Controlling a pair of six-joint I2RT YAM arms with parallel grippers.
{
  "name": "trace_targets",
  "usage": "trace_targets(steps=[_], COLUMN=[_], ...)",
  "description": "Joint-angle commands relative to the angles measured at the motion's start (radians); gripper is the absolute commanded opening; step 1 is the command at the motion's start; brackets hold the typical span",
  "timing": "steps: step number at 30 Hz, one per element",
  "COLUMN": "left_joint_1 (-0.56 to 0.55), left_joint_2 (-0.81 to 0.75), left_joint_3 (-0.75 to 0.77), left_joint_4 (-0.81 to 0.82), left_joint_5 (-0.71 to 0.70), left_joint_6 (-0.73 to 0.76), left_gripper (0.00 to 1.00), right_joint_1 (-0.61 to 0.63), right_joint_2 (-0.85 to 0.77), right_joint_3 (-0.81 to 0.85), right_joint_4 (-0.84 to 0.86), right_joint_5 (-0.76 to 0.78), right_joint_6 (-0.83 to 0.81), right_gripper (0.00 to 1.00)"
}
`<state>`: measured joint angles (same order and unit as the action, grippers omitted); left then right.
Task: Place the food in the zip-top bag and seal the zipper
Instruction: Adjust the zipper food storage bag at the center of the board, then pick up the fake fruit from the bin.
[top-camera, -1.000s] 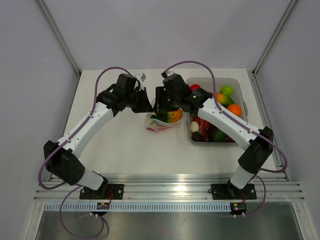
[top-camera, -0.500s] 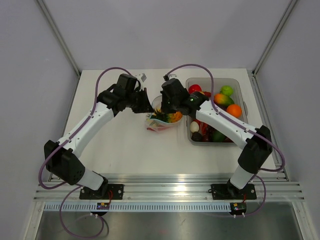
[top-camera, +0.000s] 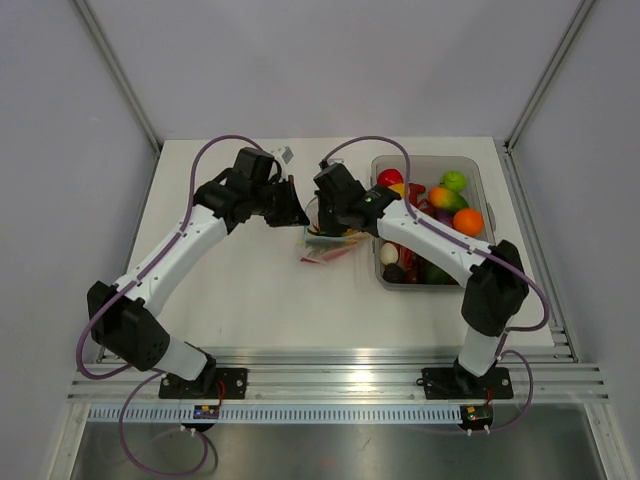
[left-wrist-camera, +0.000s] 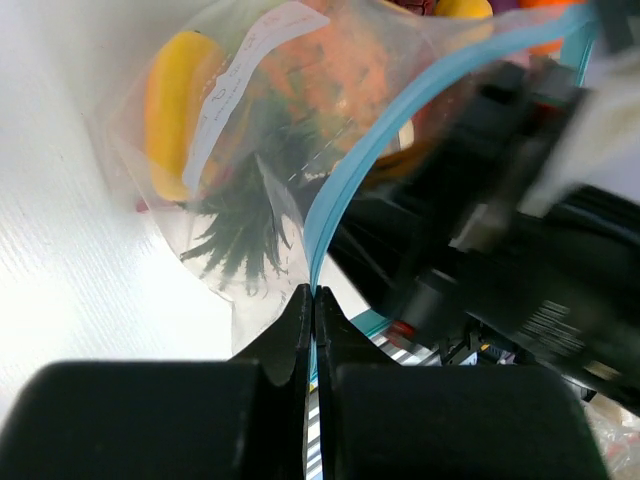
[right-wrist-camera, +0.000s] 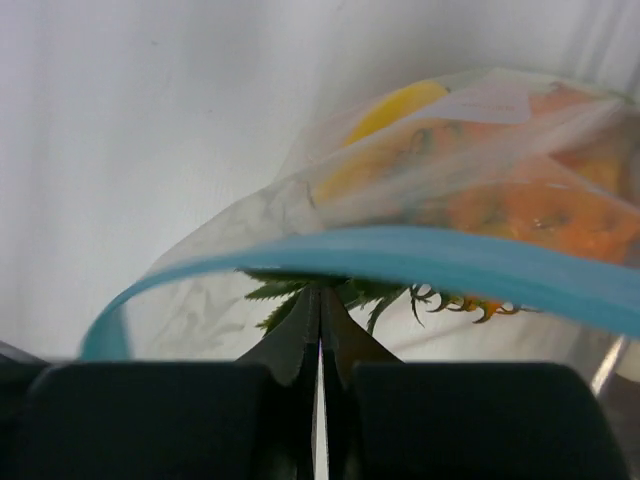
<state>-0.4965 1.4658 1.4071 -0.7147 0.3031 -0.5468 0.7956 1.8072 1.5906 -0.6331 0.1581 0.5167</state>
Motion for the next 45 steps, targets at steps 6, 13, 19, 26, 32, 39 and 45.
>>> trace_targets(steps=[6,13,19,26,32,39,45], left_joint_1=[0.018,0.073,0.102,0.104,0.102,0.064,0.041], left_joint_2=[-0.022,0.022,0.054,0.022,-0.068,-0.098,-0.064], left_joint_3=[0.049,0.111,0.184,0.158,0.030,-0.102,-0.068], left_joint_4=[0.061,0.066,0.040,0.044,0.064,0.103,0.104], left_joint_5=[-0.001,0.004,-0.001,-0.036,-0.048,-0.030,-0.029], left_joint_6=[-0.022,-0.018,0.005,0.010,0.015,-0.010,-0.010], left_gripper=[0.00,0.00,0.00,0.00,0.00,0.00,0.00], right_joint_1=[-0.012,-0.298,-0.432,-0.458,-0.473,-0.496,-0.496], right_joint_2=[-0.339,-0.454,-0.456,-0.373,-0.261,-0.143,-0.045], right_joint_3=[0.060,-0.156,-0.296,-0.348,-0.330,-0.320,-0.293], right_joint_4=[-0.025,-0.022,-0.022,0.058,0.124,0.200,0.219], right_joint_5=[0.149,0.032,-0.020,-0.074,-0.101,-0.111,-0.098], right_joint_6=[-0.061,0.020,0.014,0.031,0.066,0.138,0.146], right_gripper=[0.09,0.36,0.55,0.72,0.81,0.87,0.86])
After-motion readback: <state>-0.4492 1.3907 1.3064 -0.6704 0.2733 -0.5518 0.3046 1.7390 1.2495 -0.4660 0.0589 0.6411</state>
